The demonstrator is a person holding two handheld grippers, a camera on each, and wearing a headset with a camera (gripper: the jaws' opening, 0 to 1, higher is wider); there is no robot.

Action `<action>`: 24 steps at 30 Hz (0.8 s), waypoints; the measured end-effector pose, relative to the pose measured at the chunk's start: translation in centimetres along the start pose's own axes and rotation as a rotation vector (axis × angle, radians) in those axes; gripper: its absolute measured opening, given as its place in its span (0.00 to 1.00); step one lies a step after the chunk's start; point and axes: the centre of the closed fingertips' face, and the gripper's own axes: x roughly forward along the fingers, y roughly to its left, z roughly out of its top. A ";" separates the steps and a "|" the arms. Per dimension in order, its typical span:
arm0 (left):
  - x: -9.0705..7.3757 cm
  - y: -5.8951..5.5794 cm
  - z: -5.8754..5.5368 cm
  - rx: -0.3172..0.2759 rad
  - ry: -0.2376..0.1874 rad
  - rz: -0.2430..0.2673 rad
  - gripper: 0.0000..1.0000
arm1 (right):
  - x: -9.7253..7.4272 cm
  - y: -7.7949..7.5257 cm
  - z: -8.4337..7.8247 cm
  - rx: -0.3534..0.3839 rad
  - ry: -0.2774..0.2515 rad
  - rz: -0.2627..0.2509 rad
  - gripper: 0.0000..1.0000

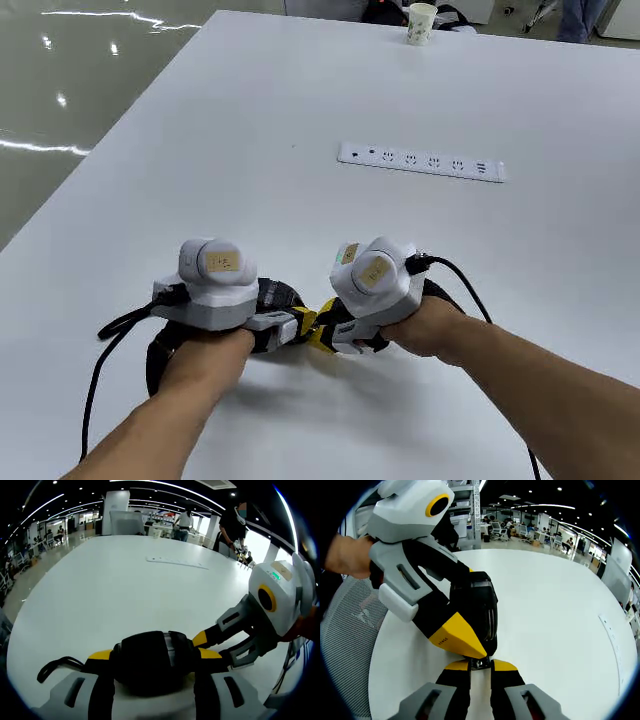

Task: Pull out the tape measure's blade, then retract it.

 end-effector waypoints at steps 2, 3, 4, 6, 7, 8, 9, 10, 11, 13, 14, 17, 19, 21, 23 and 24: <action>0.0 0.0 0.0 0.001 0.002 -0.001 0.60 | 0.0 0.0 0.0 0.001 0.002 0.000 0.11; 0.0 -0.1 0.0 0.001 0.003 -0.002 0.60 | 0.0 0.0 0.0 0.001 0.003 0.001 0.11; 0.0 -0.1 0.0 0.001 0.005 -0.004 0.60 | 0.0 0.0 0.0 -0.003 0.005 0.002 0.12; 0.0 -0.1 0.0 0.000 0.011 -0.008 0.61 | 0.0 0.1 0.0 -0.011 0.011 0.001 0.12; 0.0 -0.1 0.0 0.000 0.014 -0.009 0.61 | 0.0 0.0 0.0 -0.014 0.013 0.001 0.12; 0.0 -0.1 0.0 0.000 0.018 -0.008 0.61 | 0.0 0.0 0.0 -0.015 0.016 0.001 0.12; 0.0 -0.1 0.0 -0.002 0.021 -0.007 0.61 | 0.0 0.1 0.0 -0.016 0.018 0.002 0.12; 0.1 -0.1 0.0 -0.004 0.023 -0.006 0.61 | 0.0 0.1 0.0 -0.017 0.020 0.003 0.12; 0.1 -0.1 0.0 -0.004 0.025 -0.007 0.61 | 0.0 0.0 0.0 -0.019 0.021 0.003 0.12; 0.0 -0.1 -0.1 -0.006 0.027 -0.008 0.61 | 0.0 0.0 0.1 -0.024 0.022 0.001 0.13; 0.0 -0.1 0.0 -0.006 0.027 -0.008 0.62 | 0.0 0.0 0.1 -0.025 0.022 -0.001 0.13; 0.0 -0.1 0.0 -0.008 0.031 -0.011 0.61 | -0.1 0.0 0.1 -0.019 0.021 0.004 0.15; 0.0 -0.2 0.0 -0.007 0.033 -0.015 0.61 | -0.2 0.0 0.1 -0.017 0.021 0.007 0.16; 0.0 -0.2 0.1 0.002 0.034 -0.018 0.61 | -0.3 0.0 0.0 -0.014 0.021 0.007 0.17; -0.1 -0.2 0.2 0.009 0.035 -0.020 0.61 | -0.5 0.1 0.0 -0.014 0.021 0.005 0.19; -0.1 -0.2 0.2 0.011 0.035 -0.022 0.61 | -0.5 0.0 -0.1 -0.015 0.023 0.003 0.19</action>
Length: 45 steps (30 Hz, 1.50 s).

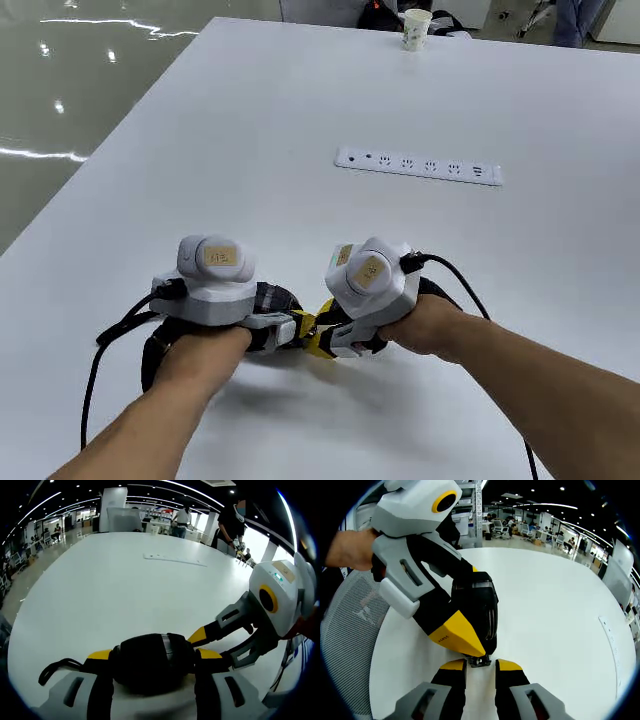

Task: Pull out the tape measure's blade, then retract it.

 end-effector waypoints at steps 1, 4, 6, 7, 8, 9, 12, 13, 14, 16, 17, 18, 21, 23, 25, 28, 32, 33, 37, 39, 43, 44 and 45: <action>0.0 0.0 0.1 0.004 -0.002 -0.002 0.61 | -0.1 0.0 0.0 -0.001 0.000 -0.001 0.19; -0.3 0.0 0.3 0.012 -0.011 -0.005 0.61 | -0.3 -0.1 -0.3 0.001 0.004 -0.008 0.20; -0.5 0.0 0.4 0.018 -0.016 -0.008 0.61 | -0.6 -0.1 -0.4 0.004 0.005 -0.012 0.21; -0.6 0.0 0.4 0.024 -0.018 -0.008 0.61 | -0.8 -0.2 -0.4 0.009 0.002 -0.016 0.21; -0.7 0.0 0.4 0.028 -0.020 -0.010 0.61 | -0.9 -0.2 -0.5 0.011 0.001 -0.021 0.22; -0.7 0.0 0.4 0.031 -0.020 -0.012 0.61 | -1.0 -0.2 -0.5 0.013 0.000 -0.024 0.22; -1.0 -0.1 0.4 0.046 -0.022 -0.020 0.63 | -1.4 -0.1 -0.8 0.019 -0.002 -0.031 0.25; -1.1 -0.2 0.3 0.050 -0.023 -0.022 0.64 | -1.5 -0.1 -1.0 0.021 -0.002 -0.036 0.26; -1.2 -0.2 0.4 0.055 -0.024 -0.025 0.64 | -1.7 -0.1 -1.1 0.023 -0.003 -0.039 0.27; -1.2 -0.2 0.3 0.061 -0.024 -0.028 0.64 | -2.0 -0.1 -1.3 0.026 -0.003 -0.045 0.27; -1.3 -0.2 0.3 0.063 -0.024 -0.029 0.64 | -2.1 -0.1 -1.5 0.027 -0.003 -0.050 0.27; -1.3 -0.1 0.2 0.065 -0.023 -0.028 0.64 | -2.3 -0.1 -1.6 0.027 -0.003 -0.053 0.28; -1.4 -0.1 -0.1 0.064 -0.021 -0.033 0.64 | -2.8 -0.2 -2.0 0.042 -0.010 -0.068 0.29; -1.6 -0.2 -0.3 0.070 -0.019 -0.036 0.64 | -3.2 -0.1 -2.3 0.046 -0.012 -0.075 0.30; -1.7 -0.2 -0.6 0.073 -0.010 -0.037 0.64 | -3.5 0.0 -2.5 0.048 -0.011 -0.083 0.31; -1.8 -0.2 -0.9 0.070 -0.009 -0.040 0.64 | -4.0 0.1 -2.8 0.061 -0.019 -0.096 0.32; -2.0 -0.4 -1.2 0.079 -0.008 -0.053 0.67 | -4.5 0.2 -3.1 0.073 -0.026 -0.113 0.34; -2.1 -0.4 -1.2 0.079 -0.007 -0.056 0.67 | -4.7 0.2 -3.1 0.078 -0.029 -0.119 0.35; -2.4 -0.4 -1.4 0.084 -0.005 -0.064 0.68 | -5.2 0.4 -3.4 0.093 -0.038 -0.135 0.38; -2.6 -0.5 -1.5 0.095 -0.008 -0.069 0.69 | -5.4 0.5 -3.6 0.104 -0.040 -0.142 0.39; -2.9 -0.6 -1.5 0.107 -0.018 -0.083 0.69 | -5.9 0.8 -4.0 0.121 -0.047 -0.153 0.41; -3.0 -0.7 -1.5 0.110 -0.021 -0.091 0.69 | -6.0 0.8 -4.1 0.124 -0.048 -0.156 0.41; -3.1 -0.8 -1.6 0.114 -0.023 -0.098 0.70 | -6.1 0.9 -4.3 0.127 -0.047 -0.159 0.41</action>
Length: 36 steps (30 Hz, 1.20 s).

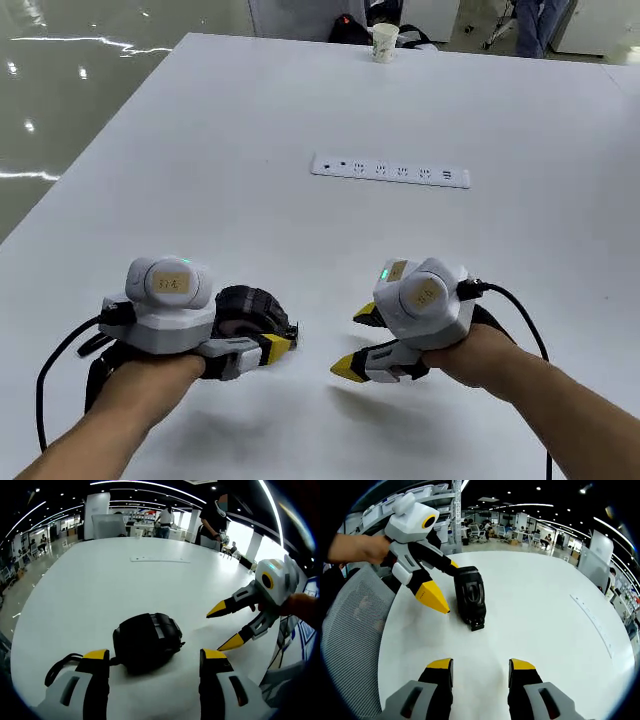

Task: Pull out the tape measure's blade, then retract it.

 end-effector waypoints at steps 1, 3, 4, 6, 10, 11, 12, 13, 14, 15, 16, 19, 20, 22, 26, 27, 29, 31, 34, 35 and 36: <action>0.0 -0.1 0.0 0.005 -0.002 -0.006 0.70 | -0.1 0.0 -0.1 0.003 0.001 -0.004 0.42; -0.1 -0.2 -0.1 0.021 -0.005 -0.015 0.71 | -0.5 -0.1 -0.3 0.014 -0.004 -0.013 0.44; -0.1 -0.3 -0.2 0.028 -0.003 -0.018 0.71 | -0.6 -0.1 -0.4 0.021 -0.009 -0.018 0.44; -0.1 -0.3 -0.3 0.037 -0.008 -0.023 0.72 | -0.9 -0.1 -0.6 0.029 -0.016 -0.025 0.45; -0.3 -0.4 -0.4 0.048 -0.023 -0.040 0.73 | -1.5 0.0 -0.8 0.047 -0.028 -0.036 0.47; -0.4 -0.4 -0.3 0.051 -0.029 -0.045 0.73 | -1.6 0.0 -0.8 0.049 -0.033 -0.040 0.48; -0.4 -0.5 -0.3 0.054 -0.030 -0.053 0.73 | -1.8 0.0 -0.8 0.059 -0.040 -0.046 0.49; -0.4 -0.5 -0.4 0.060 -0.032 -0.058 0.73 | -1.9 0.0 -0.9 0.065 -0.044 -0.050 0.49; -0.5 -0.5 -0.4 0.066 -0.035 -0.059 0.73 | -2.0 0.0 -0.9 0.069 -0.048 -0.052 0.50; -0.6 -0.5 -0.4 0.070 -0.034 -0.056 0.74 | -2.1 0.0 -1.0 0.073 -0.049 -0.056 0.51; -0.6 -0.4 -0.4 0.074 -0.034 -0.058 0.74 | -2.2 0.0 -1.1 0.076 -0.052 -0.059 0.51; -0.9 -0.3 -0.6 0.079 -0.044 -0.063 0.74 | -2.5 0.1 -1.4 0.097 -0.069 -0.072 0.53; -1.0 -0.3 -0.6 0.080 -0.047 -0.066 0.74 | -2.6 0.1 -1.4 0.104 -0.072 -0.075 0.54; -1.1 -0.3 -0.7 0.084 -0.048 -0.072 0.75 | -2.8 0.2 -1.5 0.116 -0.082 -0.082 0.55; -1.4 -0.5 -0.7 0.108 -0.068 -0.081 0.75 | -3.1 0.4 -1.8 0.127 -0.094 -0.092 0.57; -1.5 -0.5 -0.7 0.113 -0.073 -0.084 0.75 | -3.2 0.6 -1.9 0.132 -0.097 -0.091 0.58; -1.7 -0.6 -0.7 0.120 -0.075 -0.091 0.76 | -3.4 0.8 -1.9 0.149 -0.113 -0.096 0.61; -1.9 -0.8 -0.6 0.130 -0.083 -0.096 0.76 | -3.6 0.8 -2.1 0.153 -0.116 -0.104 0.61; -2.3 -1.1 -0.7 0.133 -0.097 -0.116 0.78 | -4.0 1.1 -2.3 0.164 -0.135 -0.115 0.62; -2.4 -1.3 -0.8 0.138 -0.099 -0.118 0.79 | -4.1 1.1 -2.4 0.164 -0.143 -0.119 0.63; -2.5 -1.3 -0.9 0.144 -0.102 -0.119 0.79 | -4.2 1.2 -2.4 0.167 -0.148 -0.123 0.63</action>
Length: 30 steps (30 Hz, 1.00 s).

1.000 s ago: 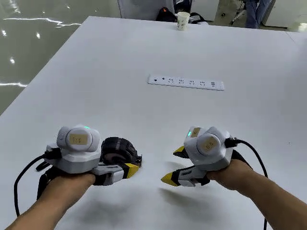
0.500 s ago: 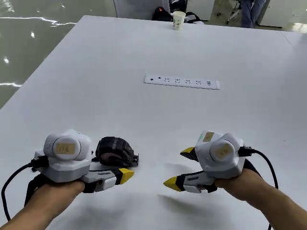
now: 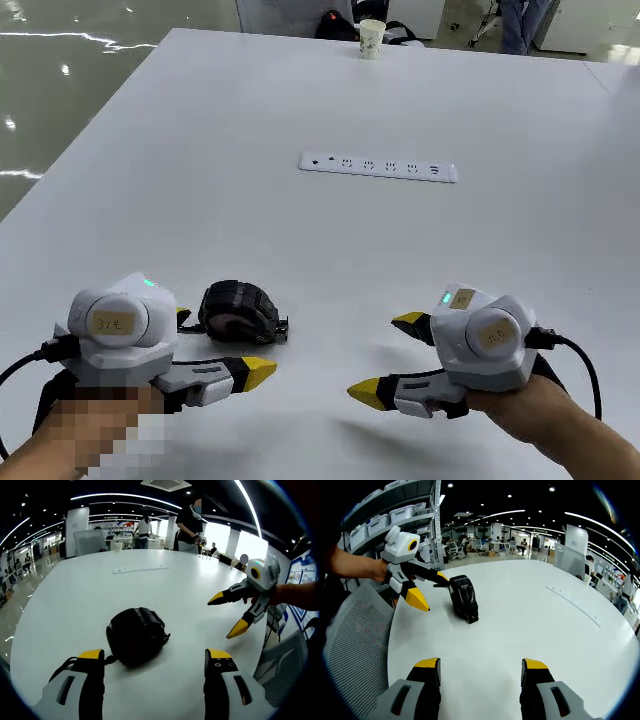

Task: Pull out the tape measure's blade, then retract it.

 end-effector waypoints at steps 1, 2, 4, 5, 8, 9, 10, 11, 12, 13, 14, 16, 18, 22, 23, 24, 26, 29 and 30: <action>-0.1 -0.1 -0.1 0.003 -0.002 -0.003 0.79 | -0.2 0.0 -0.1 0.005 -0.004 -0.005 0.64; -0.1 -0.1 -0.1 0.005 -0.002 -0.003 0.79 | -0.3 0.0 -0.2 0.010 -0.010 -0.008 0.65; -0.4 -0.2 -0.1 0.016 -0.016 -0.001 0.81 | -0.7 0.0 -0.2 0.020 -0.024 -0.015 0.66; -0.4 -0.2 -0.1 0.012 -0.020 -0.004 0.83 | -0.8 0.0 -0.3 0.026 -0.029 -0.017 0.67; -0.7 -0.2 0.0 0.004 -0.034 -0.005 0.86 | -1.2 0.0 -0.4 0.034 -0.047 -0.028 0.69; -0.8 -0.2 0.0 0.005 -0.034 -0.007 0.86 | -1.4 0.0 -0.4 0.036 -0.053 -0.031 0.69; -0.9 -0.3 0.0 0.006 -0.037 -0.008 0.87 | -1.5 0.0 -0.3 0.043 -0.061 -0.035 0.70; -0.8 -0.1 0.1 0.011 -0.043 -0.009 0.88 | -1.6 -0.1 -0.3 0.053 -0.072 -0.041 0.72; -0.8 0.0 0.1 0.015 -0.046 -0.008 0.90 | -1.7 -0.1 -0.3 0.056 -0.077 -0.044 0.73; -0.9 0.0 0.1 0.022 -0.050 -0.010 0.91 | -1.8 -0.1 -0.3 0.058 -0.084 -0.049 0.74; -1.0 0.0 0.1 0.027 -0.052 -0.008 0.92 | -2.0 -0.1 -0.4 0.061 -0.087 -0.051 0.75; -1.2 0.0 0.2 0.039 -0.059 -0.013 0.93 | -2.2 -0.1 -0.3 0.059 -0.106 -0.060 0.76; -1.3 -0.1 0.2 0.037 -0.057 -0.019 0.94 | -2.4 -0.1 -0.5 0.064 -0.110 -0.066 0.77; -1.5 -0.1 0.2 0.058 -0.062 -0.025 0.95 | -2.7 0.0 -0.8 0.076 -0.118 -0.069 0.80; -1.5 -0.2 0.1 0.059 -0.062 -0.032 0.96 | -2.9 0.0 -0.8 0.081 -0.125 -0.070 0.81; -1.6 -0.3 0.1 0.061 -0.064 -0.037 0.96 | -3.0 0.1 -0.9 0.087 -0.128 -0.070 0.81; -1.8 -0.5 0.1 0.070 -0.067 -0.049 0.97 | -3.1 0.2 -1.1 0.096 -0.134 -0.066 0.82; -2.1 -0.9 0.1 0.082 -0.082 -0.061 0.98 | -3.5 0.4 -1.2 0.092 -0.142 -0.069 0.84; -2.1 -0.9 0.2 0.084 -0.088 -0.065 0.98 | -3.5 0.4 -1.2 0.094 -0.147 -0.068 0.85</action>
